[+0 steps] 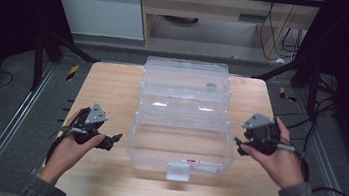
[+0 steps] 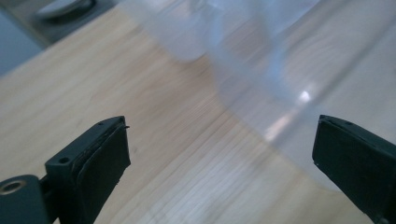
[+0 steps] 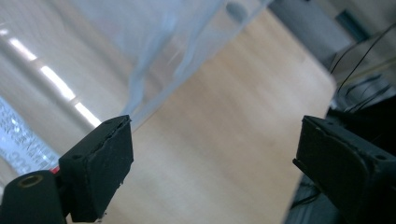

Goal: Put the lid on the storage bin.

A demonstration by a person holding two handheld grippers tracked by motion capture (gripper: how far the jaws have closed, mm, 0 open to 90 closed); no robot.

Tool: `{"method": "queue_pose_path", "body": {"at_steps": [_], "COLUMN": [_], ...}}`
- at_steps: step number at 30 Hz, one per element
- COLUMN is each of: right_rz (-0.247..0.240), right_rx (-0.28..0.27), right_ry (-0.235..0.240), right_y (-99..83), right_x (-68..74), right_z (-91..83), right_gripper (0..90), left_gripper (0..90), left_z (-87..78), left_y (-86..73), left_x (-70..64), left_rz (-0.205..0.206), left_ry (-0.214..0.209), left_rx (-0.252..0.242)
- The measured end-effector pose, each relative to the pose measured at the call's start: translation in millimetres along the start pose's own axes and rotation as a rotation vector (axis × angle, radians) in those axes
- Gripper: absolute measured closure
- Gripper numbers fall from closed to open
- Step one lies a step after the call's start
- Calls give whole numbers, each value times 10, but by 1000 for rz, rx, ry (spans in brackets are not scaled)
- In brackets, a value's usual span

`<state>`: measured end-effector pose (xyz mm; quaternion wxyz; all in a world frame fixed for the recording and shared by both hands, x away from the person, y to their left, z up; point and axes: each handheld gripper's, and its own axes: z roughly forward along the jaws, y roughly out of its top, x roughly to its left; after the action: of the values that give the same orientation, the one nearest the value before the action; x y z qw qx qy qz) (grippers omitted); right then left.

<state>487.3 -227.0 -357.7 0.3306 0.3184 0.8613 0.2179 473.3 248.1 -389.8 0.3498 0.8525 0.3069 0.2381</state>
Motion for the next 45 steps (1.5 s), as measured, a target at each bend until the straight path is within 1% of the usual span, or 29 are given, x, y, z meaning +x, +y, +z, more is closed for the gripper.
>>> {"method": "queue_pose_path", "body": {"at_steps": [1, 2, 3, 5, 6, 7, 8, 9, 10, 11, 12, 13, 14, 15, 17, 19, 21, 23, 25, 30, 33, 35, 36, 37, 38, 40, 43, 44, 45], "right_rz": [0, -41, -41, -80, -169, -195, -234, -234, -277, -277, -314, -370, -414, -414, -453, -484, -516, -525, -533, -549, -559, -561, -573, -573, -589, -593, -594, -596, -596], "right_rx": [0, -9, -9, -25, -16, -14, -6, -6, 18, 18, 32, 59, 70, 70, 97, 128, 165, 177, 187, 209, 216, 219, 215, 215, 219, 213, 217, 215, 215], "right_ry": [0, 26, 26, 60, 83, 95, 121, 121, 153, 153, 183, 225, 236, 236, 265, 275, 298, 300, 321, 332, 346, 355, 363, 363, 364, 370, 364, 365, 365], "right_y": [0, 228, 228, 486, 747, 826, 945, 945, 1089, 1089, 1172, 1275, 1313, 1313, 1370, 1408, 1435, 1444, 1467, 1484, 1512, 1521, 1534, 1534, 1546, 1560, 1562, 1563, 1563], "right_x": [0, -137, -137, -269, -358, -372, -391, -391, -388, -388, -368, -316, -296, -296, -266, -257, -261, -263, -276, -284, -263, -257, -227, -227, -201, -186, -172, -170, -170], "right_z": [0, -71, -71, -132, -142, -131, -99, -99, -30, -30, 29, 134, 186, 186, 267, 324, 412, 438, 490, 537, 586, 588, 604, 604, 607, 606, 607, 607, 607], "right_gripper": [137, 204, 204, 277, 336, 360, 382, 382, 437, 437, 458, 503, 514, 514, 533, 538, 563, 578, 626, 673, 708, 725, 762, 762, 793, 801, 805, 806, 806], "left_gripper": [34, 49, 50, 51, 58, 60, 66, 82, 94, 96, 96, 115, 124, 133, 145, 145, 158, 163, 183, 238, 314, 355, 378, 378, 422, 487, 558, 572, 588], "left_z": [-51, -151, -151, -186, -186, -149, -119, -119, -46, -46, -6, 69, 99, 99, 142, 184, 249, 267, 309, 367, 426, 439, 446, 454, 465, 490, 504, 516, 516], "left_y": [70, 253, 253, 387, 442, 533, 566, 566, 618, 618, 635, 652, 657, 657, 655, 640, 633, 631, 630, 633, 641, 639, 637, 631, 623, 604, 600, 593, 593], "left_x": [-22, -103, -103, -180, -224, -311, -361, -361, -462, -462, -509, -596, -629, -629, -686, -733, -759, -767, -804, -898, -936, -948, -954, -960, -963, -963, -966, -979, -979], "left_rz": [17, 76, 76, 129, 150, 185, 200, 200, 239, 239, 262, 301, 321, 321, 344, 359, 382, 386, 395, 421, 443, 451, 460, 472, 475, 476, 471, 483, 483], "left_ry": [-18, -86, -86, -135, -156, -204, -224, -224, -258, -258, -278, -312, -328, -328, -348, -371, -372, -376, -400, -397, -394, -399, -402, -403, -406, -415, -429, -432, -432], "left_rx": [-12, -27, -27, -22, -21, -4, 0, 0, 26, 26, 45, 78, 100, 100, 128, 149, 179, 188, 208, 253, 286, 292, 304, 315, 326, 351, 359, 378, 378]}}
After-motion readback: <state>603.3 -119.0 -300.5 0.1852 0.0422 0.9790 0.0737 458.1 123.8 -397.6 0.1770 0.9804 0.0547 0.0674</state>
